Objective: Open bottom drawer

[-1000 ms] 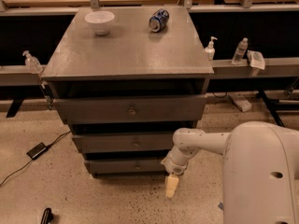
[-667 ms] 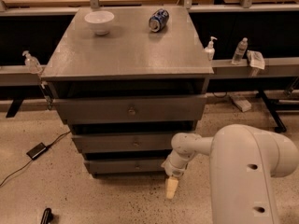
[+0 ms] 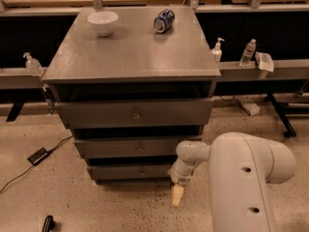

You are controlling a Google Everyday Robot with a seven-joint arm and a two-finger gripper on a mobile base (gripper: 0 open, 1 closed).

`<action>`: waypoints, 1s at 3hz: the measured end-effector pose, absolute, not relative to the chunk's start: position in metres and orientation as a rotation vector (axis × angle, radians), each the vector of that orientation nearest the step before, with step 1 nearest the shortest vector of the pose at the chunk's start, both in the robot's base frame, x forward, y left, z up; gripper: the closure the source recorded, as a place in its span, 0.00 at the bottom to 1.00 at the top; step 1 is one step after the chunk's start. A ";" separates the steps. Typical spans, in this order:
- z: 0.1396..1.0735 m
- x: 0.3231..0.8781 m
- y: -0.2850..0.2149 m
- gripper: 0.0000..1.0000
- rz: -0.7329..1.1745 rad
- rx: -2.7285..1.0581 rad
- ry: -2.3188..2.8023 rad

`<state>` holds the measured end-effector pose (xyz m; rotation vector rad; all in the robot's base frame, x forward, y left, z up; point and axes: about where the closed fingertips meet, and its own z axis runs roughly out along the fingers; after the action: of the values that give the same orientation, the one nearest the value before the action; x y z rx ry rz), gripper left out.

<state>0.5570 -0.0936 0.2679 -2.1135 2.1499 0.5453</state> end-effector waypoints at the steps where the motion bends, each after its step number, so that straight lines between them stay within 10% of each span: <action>1: 0.264 0.565 -0.097 0.00 0.488 -2.104 2.129; 3: 0.243 0.596 -0.102 0.00 0.275 -2.089 2.065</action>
Offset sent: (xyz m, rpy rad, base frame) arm 0.0426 -0.0146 -0.0182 -0.0282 -0.2167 -0.0157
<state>0.5960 -0.1022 0.2431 -2.0893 2.0649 0.2753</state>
